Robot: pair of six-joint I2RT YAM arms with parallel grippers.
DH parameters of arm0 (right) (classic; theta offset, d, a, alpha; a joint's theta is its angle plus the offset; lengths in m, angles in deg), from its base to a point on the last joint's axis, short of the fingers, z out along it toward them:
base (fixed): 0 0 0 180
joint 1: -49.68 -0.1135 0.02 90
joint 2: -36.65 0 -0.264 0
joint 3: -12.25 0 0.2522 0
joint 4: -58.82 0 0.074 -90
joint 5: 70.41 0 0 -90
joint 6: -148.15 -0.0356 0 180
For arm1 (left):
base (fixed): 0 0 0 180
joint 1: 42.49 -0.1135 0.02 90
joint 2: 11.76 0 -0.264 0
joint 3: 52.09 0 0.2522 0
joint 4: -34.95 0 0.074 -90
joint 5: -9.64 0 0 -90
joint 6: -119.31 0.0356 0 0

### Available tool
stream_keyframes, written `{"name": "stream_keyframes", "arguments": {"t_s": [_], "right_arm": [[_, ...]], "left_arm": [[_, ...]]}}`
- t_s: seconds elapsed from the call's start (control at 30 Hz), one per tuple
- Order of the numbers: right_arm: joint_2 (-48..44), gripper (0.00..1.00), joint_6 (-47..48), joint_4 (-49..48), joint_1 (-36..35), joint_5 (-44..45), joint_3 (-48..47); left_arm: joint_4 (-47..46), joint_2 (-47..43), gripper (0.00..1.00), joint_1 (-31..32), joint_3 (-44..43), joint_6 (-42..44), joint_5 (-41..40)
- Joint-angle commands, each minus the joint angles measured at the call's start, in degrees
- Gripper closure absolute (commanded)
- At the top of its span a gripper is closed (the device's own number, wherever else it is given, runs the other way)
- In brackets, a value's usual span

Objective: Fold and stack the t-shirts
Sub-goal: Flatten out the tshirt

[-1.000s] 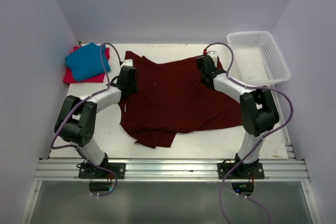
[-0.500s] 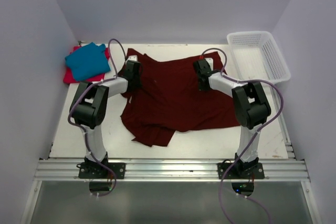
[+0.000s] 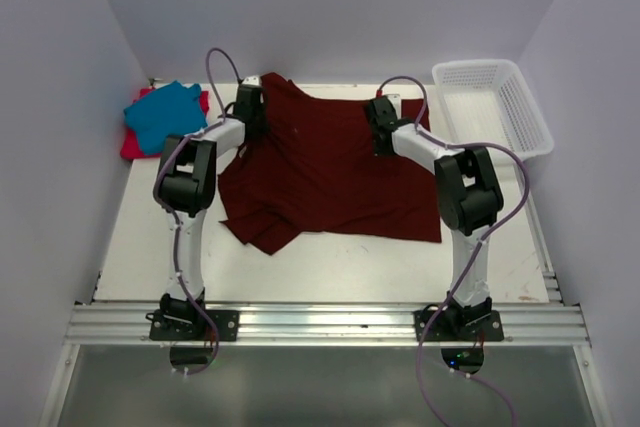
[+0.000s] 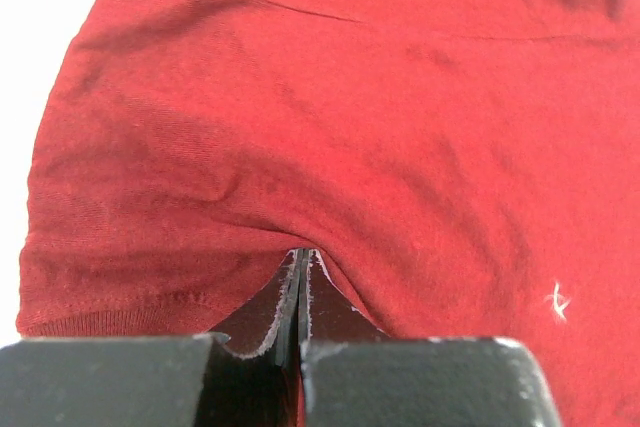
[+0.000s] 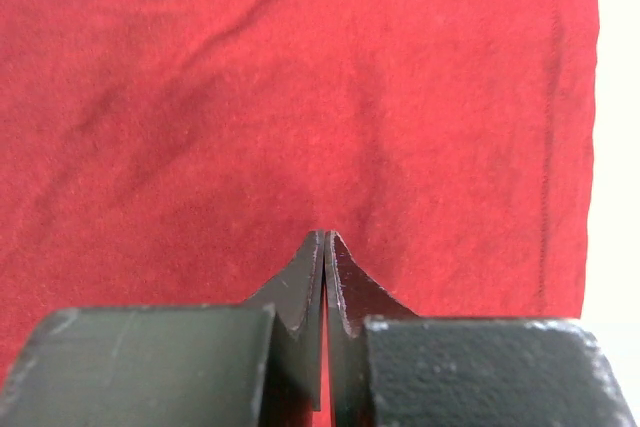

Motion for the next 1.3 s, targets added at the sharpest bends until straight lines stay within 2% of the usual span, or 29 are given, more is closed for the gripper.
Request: {"name": "stream_keyframes", "arguments": {"t_s": [0.0,0.1,0.13,0.23,0.27,0.33,0.37,0.4,0.43,0.53,0.6,0.63,0.67,0.77,0.83,0.87,0.93,1.03,1.13,1.27], "right_arm": [[-0.6,1.0,1.2,0.5,0.3,2.6,-2.4],[-2.4,1.0,1.1,-0.8,0.4,3.1,-1.5],[-3.1,1.0,1.0,-1.4,0.3,3.1,-0.5],[-7.0,1.0,0.8,-3.2,0.3,3.5,2.3],[-8.0,1.0,0.8,-3.7,0.4,3.6,3.2],[-11.3,1.0,1.0,-4.4,0.4,3.4,5.4],[-12.2,1.0,0.9,-4.4,0.3,3.2,6.1],[-13.5,1.0,0.8,-4.3,0.4,3.1,6.8],[-15.7,1.0,0.7,-4.5,0.3,2.6,8.9],[-18.6,0.88,-0.7,-4.7,0.3,0.4,13.0],[-20.9,0.82,-1.9,-3.8,0.2,-0.7,14.6],[-21.6,0.72,-2.5,-3.0,0.2,-1.3,15.7],[-25.0,0.66,-4.6,-1.2,-0.6,-2.6,18.2],[-28.6,0.63,-6.3,-0.4,-1.5,-3.6,21.8],[-31.3,0.56,-6.7,-0.4,-2.5,-4.3,25.6],[-32.6,0.51,-7.1,0.2,-3.8,-4.9,26.8],[-36.4,0.48,-7.5,0.8,-5.9,-4.9,30.4],[-41.2,0.48,-8.6,1.5,-7.5,-4.9,35.7],[-45.3,0.48,-9.3,1.8,-7.8,-5.0,40.1],[-47.8,0.47,-9.7,3.3,-7.8,-4.4,42.0]], "left_arm": [[0.3,-1.1,1.0,-0.5,-2.2,4.2,2.7],[-3.0,-8.3,1.0,-0.5,0.4,4.9,2.9],[-6.8,-13.4,1.0,-0.5,3.4,5.0,3.1],[-10.0,-23.9,0.99,-0.1,9.0,5.4,2.8],[-10.5,-26.5,0.92,0.2,10.2,5.4,2.3],[-8.8,-33.0,0.86,1.1,13.4,5.7,0.0],[-7.8,-34.9,0.7,1.2,14.6,4.7,-0.6],[-6.4,-36.3,0.65,1.4,15.5,4.1,-1.3],[-2.7,-38.5,0.64,1.6,17.6,3.7,-1.5],[-0.5,-42.6,0.63,1.8,25.0,0.7,0.5],[0.1,-44.9,0.69,2.5,31.3,-1.8,2.2],[0.8,-45.6,0.74,2.7,33.5,-2.7,2.9],[1.2,-47.9,1.0,3.5,39.8,-6.0,7.6],[2.0,-51.5,1.0,4.6,46.0,-7.3,8.6],[4.6,-56.4,1.0,6.9,51.0,-7.4,10.2],[6.0,-58.3,0.9,7.6,52.5,-7.9,10.2],[10.0,-64.6,0.74,9.6,56.3,-8.3,10.9],[16.9,-73.6,0.64,12.4,58.6,-9.6,9.6],[22.5,-80.7,0.61,13.5,58.7,-10.5,7.4],[25.1,-81.9,0.58,14.4,57.5,-12.4,13.8]]}}
